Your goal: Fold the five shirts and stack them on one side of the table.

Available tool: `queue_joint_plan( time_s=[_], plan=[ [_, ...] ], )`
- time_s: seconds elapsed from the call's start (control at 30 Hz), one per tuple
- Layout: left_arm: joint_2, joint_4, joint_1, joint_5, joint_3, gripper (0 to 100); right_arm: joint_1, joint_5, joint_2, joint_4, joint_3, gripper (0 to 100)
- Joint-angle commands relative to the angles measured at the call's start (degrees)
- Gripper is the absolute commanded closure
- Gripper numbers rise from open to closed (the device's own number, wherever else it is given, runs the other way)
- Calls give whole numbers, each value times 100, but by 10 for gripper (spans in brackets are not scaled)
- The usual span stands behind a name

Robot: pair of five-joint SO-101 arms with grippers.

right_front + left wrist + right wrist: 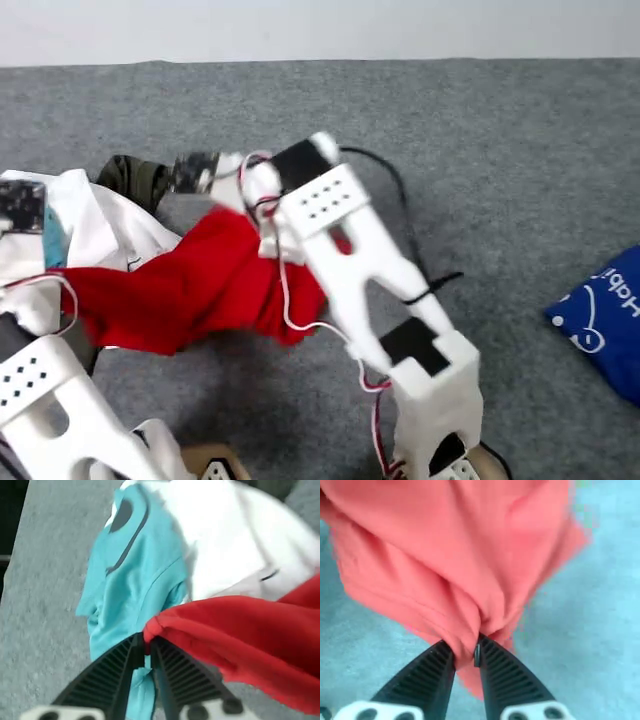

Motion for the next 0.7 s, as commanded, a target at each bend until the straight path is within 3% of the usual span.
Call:
queue_joint_plan(
  time_s=[0.0, 0.37, 0.67],
  plan=[
    [-105, 651, 571, 299, -945, 997, 470, 18, -875, 215, -404, 988],
    [-97, 1495, 2321, 1152, -2932, 997, 2730, 18, -2747, 233, -352, 988],
    [-105, 2136, 2409, 1266, -3732, 997, 3899, 35, -3240, 215, -44, 988]
  ],
)
